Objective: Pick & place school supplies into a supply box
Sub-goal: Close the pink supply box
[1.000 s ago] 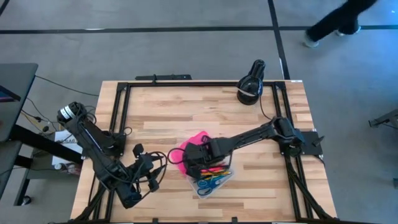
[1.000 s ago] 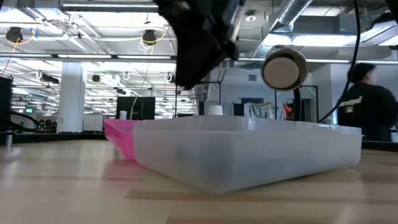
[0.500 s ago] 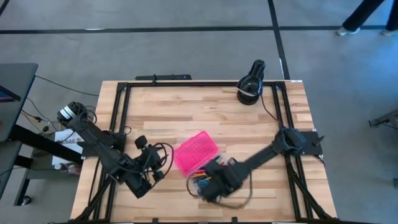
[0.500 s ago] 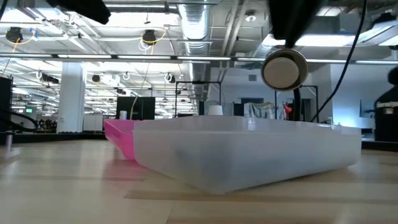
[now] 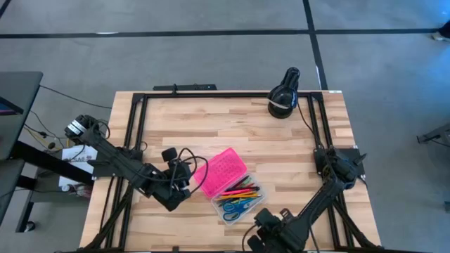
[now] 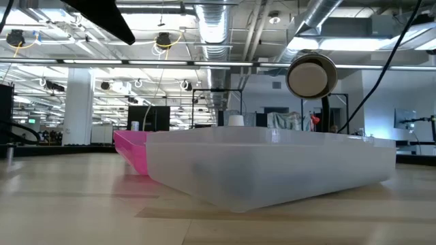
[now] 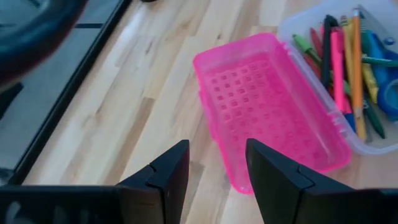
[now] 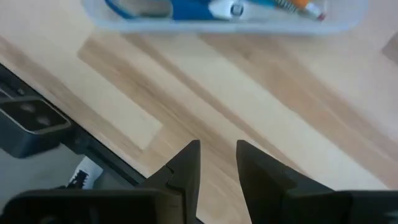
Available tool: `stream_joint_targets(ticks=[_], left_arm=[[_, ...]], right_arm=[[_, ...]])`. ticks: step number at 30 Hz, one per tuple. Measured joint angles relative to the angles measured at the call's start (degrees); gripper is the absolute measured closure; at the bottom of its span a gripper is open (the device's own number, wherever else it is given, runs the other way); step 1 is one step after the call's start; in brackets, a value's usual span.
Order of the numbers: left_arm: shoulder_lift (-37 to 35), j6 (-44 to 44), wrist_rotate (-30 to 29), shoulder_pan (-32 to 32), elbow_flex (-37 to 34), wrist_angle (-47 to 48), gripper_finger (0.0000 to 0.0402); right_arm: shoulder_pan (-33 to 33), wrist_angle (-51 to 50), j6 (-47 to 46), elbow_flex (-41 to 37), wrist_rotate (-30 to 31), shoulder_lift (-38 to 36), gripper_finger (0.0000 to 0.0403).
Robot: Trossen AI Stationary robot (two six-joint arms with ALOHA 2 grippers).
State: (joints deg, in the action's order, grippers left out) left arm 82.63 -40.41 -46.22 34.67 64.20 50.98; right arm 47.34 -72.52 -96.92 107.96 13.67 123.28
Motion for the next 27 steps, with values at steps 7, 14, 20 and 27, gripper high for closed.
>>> stream_joint_targets(ticks=[7, 14, 20, 27], left_arm=[[0.00, 2.58, 1.52, -0.67, 0.00, -2.27, 0.0248], [0.00, -0.32, 3.57, 0.03, 0.00, -2.25, 0.0248], [0.00, -3.12, 3.10, 1.81, 0.00, -2.04, 0.0248], [0.00, -5.31, 0.56, 2.96, 0.00, -1.42, 0.0249]], right_arm=[[-0.38, 9.06, 7.24, -6.19, 0.15, 0.07, 0.0305], [-0.08, 20.06, 10.41, -13.40, 4.83, 0.06, 0.0304], [0.50, 24.39, 15.18, -15.57, 7.36, 0.03, 0.0282], [-1.29, 24.47, 12.98, -17.50, 5.51, 0.05, 0.0244]])
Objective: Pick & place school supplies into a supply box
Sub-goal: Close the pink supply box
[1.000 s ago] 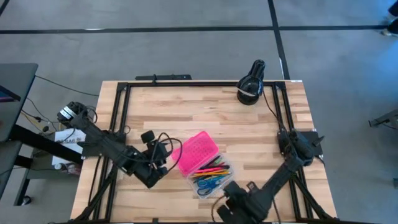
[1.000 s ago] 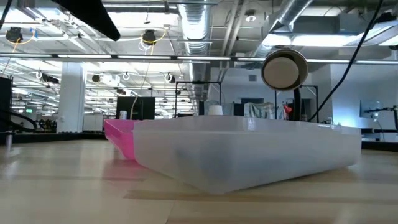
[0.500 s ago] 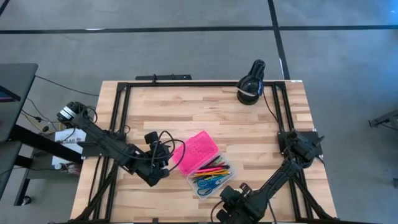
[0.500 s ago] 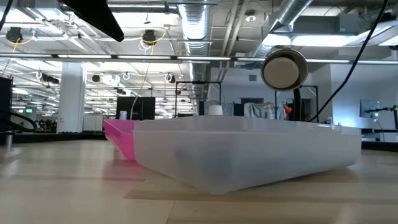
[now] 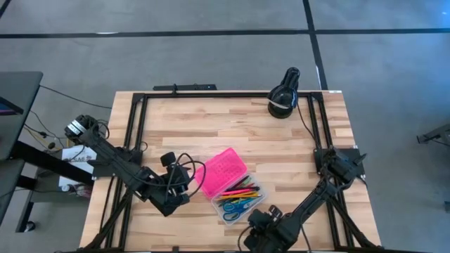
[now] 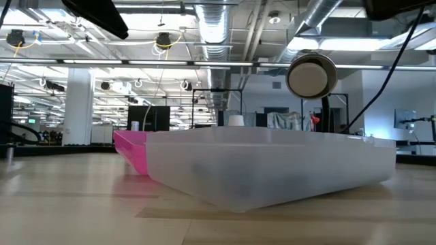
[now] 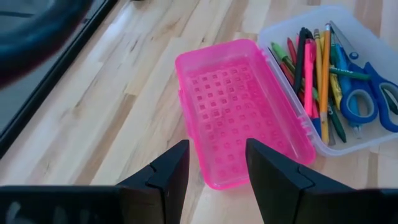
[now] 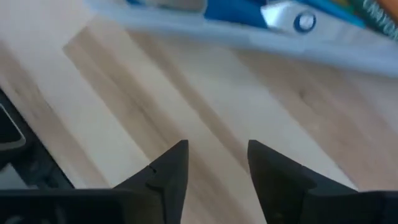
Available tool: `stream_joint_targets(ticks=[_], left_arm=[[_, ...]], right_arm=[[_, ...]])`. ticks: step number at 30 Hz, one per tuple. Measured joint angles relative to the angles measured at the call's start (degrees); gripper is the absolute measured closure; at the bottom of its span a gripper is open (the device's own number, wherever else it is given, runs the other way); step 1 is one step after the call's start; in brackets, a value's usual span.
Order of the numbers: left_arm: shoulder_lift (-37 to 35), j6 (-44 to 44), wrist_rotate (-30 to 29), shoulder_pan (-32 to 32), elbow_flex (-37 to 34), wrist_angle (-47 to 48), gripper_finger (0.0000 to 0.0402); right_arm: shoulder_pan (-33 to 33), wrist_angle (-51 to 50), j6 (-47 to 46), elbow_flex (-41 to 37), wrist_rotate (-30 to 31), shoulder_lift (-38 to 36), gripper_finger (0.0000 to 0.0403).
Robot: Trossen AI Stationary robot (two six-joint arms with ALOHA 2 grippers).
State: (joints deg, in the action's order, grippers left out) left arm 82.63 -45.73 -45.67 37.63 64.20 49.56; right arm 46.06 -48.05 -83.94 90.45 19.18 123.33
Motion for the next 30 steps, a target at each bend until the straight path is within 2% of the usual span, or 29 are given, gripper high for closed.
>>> stream_joint_targets(ticks=[5, 12, 20, 30], left_arm=[[0.00, -0.06, -0.72, 0.00, 0.00, 0.13, 0.0249], [0.00, -0.07, -0.74, 0.00, 0.00, 1.25, 0.0249], [-0.02, -0.12, -0.70, 0.02, 0.00, 2.73, 0.0249], [-0.02, -1.03, -0.67, 0.07, 0.00, 5.32, 0.0249]], right_arm=[[-2.23, -1.16, 1.67, 0.07, -0.04, 0.00, 0.0234], [-5.06, -1.48, 8.35, 0.03, -2.18, 0.57, 0.0241], [-7.42, -3.99, 11.90, 0.09, -3.27, 0.66, 0.0243], [-10.85, -7.75, 26.75, 0.09, -5.83, 0.66, 0.0245]])
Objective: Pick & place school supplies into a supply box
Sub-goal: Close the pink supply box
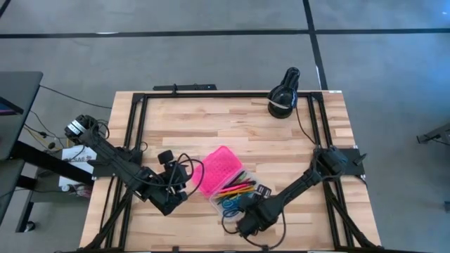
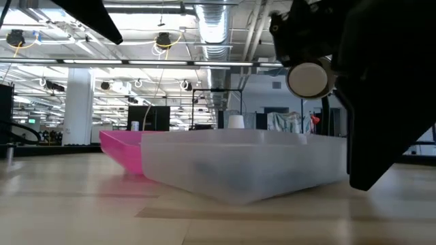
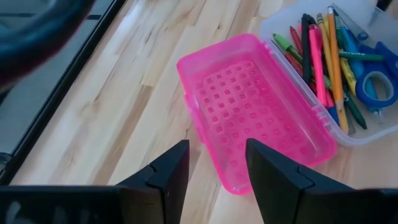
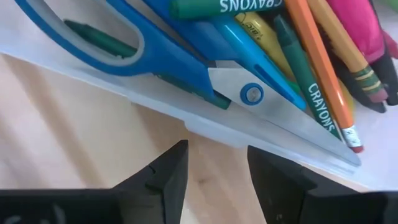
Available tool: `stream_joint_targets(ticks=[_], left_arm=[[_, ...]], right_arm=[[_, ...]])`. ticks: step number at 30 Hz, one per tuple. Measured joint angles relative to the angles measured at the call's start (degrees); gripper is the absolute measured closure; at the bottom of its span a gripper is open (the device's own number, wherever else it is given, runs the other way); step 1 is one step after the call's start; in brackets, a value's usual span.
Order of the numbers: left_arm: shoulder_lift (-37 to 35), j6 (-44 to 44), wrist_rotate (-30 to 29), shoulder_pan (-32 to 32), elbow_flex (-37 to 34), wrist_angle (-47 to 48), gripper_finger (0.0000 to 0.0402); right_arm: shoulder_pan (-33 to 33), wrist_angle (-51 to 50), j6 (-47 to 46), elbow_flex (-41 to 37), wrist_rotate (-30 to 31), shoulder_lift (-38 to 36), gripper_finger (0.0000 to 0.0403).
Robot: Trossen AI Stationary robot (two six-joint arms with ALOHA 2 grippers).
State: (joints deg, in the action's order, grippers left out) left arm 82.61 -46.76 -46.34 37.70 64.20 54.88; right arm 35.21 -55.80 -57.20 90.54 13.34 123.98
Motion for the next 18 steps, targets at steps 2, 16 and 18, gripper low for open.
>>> stream_joint_targets(ticks=[2, 16, 18], left_arm=[[0.00, -0.28, 0.26, 0.20, 0.00, 0.55, 0.0249], [-0.59, -13.23, 2.68, 4.00, -3.81, 11.60, 0.0248], [-1.14, -16.00, 4.46, 4.69, -6.47, 10.06, 0.0248]], right_arm=[[-0.69, -1.11, 3.32, 0.00, 0.00, 0.00, 0.0246], [-7.74, -4.15, 20.28, 0.00, 1.33, 0.02, 0.0258], [-8.69, -3.78, 23.19, 0.00, 1.89, 0.02, 0.0260]])
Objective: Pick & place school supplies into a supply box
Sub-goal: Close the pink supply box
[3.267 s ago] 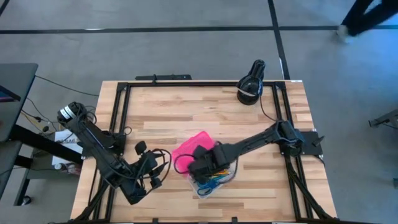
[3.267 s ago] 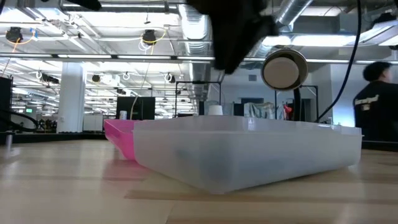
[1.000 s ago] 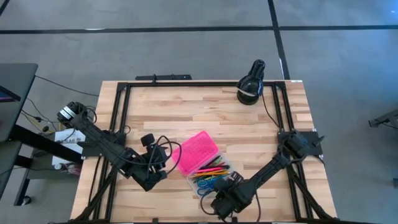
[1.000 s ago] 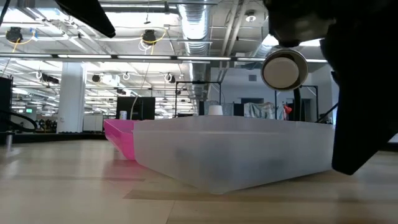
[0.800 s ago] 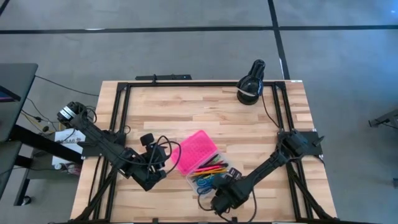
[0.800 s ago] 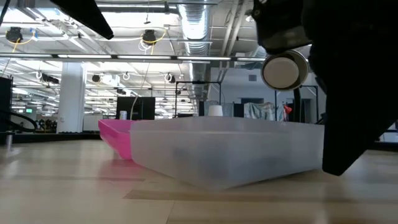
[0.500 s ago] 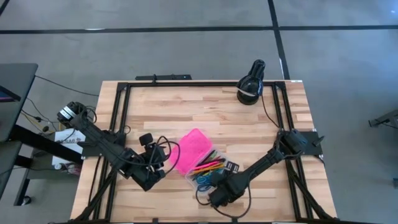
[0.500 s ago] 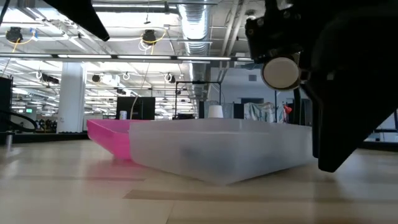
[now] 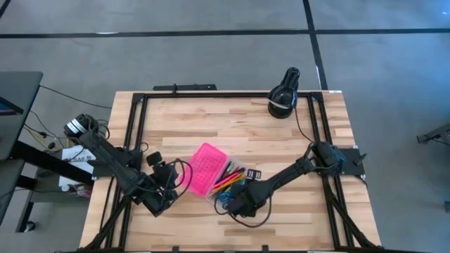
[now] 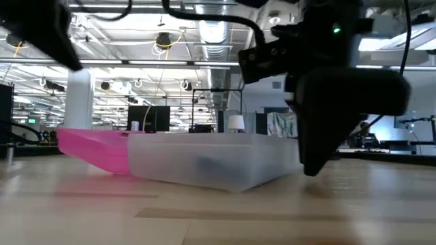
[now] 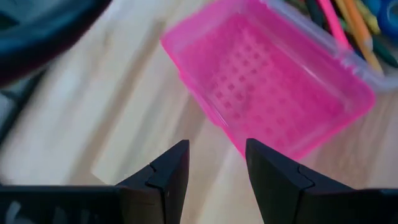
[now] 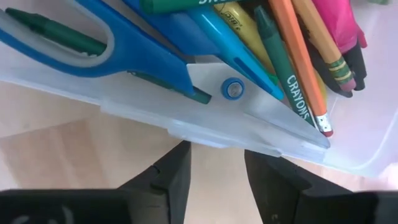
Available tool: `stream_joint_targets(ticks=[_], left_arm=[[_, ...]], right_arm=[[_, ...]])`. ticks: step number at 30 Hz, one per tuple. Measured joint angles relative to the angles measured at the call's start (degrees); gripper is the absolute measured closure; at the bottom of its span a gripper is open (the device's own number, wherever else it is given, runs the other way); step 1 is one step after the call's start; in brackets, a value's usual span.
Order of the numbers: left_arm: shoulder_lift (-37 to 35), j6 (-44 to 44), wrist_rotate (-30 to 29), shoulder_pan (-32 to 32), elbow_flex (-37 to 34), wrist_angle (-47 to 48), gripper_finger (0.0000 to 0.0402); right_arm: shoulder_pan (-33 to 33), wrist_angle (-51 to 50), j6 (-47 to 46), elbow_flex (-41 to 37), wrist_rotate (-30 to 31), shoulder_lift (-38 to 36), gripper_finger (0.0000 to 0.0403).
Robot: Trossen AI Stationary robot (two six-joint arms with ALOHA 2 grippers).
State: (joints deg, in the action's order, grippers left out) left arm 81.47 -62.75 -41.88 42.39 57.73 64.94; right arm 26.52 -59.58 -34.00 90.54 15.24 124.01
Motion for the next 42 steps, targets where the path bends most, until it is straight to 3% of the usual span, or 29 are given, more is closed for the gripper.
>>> stream_joint_targets(ticks=[6, 13, 16, 24, 33, 42], left_arm=[[-1.05, -7.86, 3.59, 3.20, -7.32, -6.55, 0.0248], [-2.15, -14.50, 4.00, 5.77, -14.13, -6.97, 0.0248], [-3.64, -16.24, 4.18, 5.97, -17.73, -11.25, 0.0248], [-11.13, -16.18, 2.27, 5.95, -26.49, -21.39, 0.0248], [-17.23, -15.47, 1.81, 5.88, -36.97, -36.06, 0.0248], [-17.40, -3.40, 2.46, 5.02, -38.47, -39.48, 0.0248]], right_arm=[[-3.19, 0.07, 6.42, 0.00, 0.11, 0.00, 0.0269], [-5.84, 0.17, 10.48, 0.00, 0.01, 0.00, 0.0271], [-5.90, 0.78, 12.92, 0.00, 0.00, 0.00, 0.0271], [-6.01, 1.81, 19.16, 0.00, -0.52, 0.02, 0.0272], [-5.86, 2.41, 19.50, 0.00, -2.12, 0.02, 0.0272], [-4.27, 3.93, 15.88, 0.02, -5.10, 0.02, 0.0272]])
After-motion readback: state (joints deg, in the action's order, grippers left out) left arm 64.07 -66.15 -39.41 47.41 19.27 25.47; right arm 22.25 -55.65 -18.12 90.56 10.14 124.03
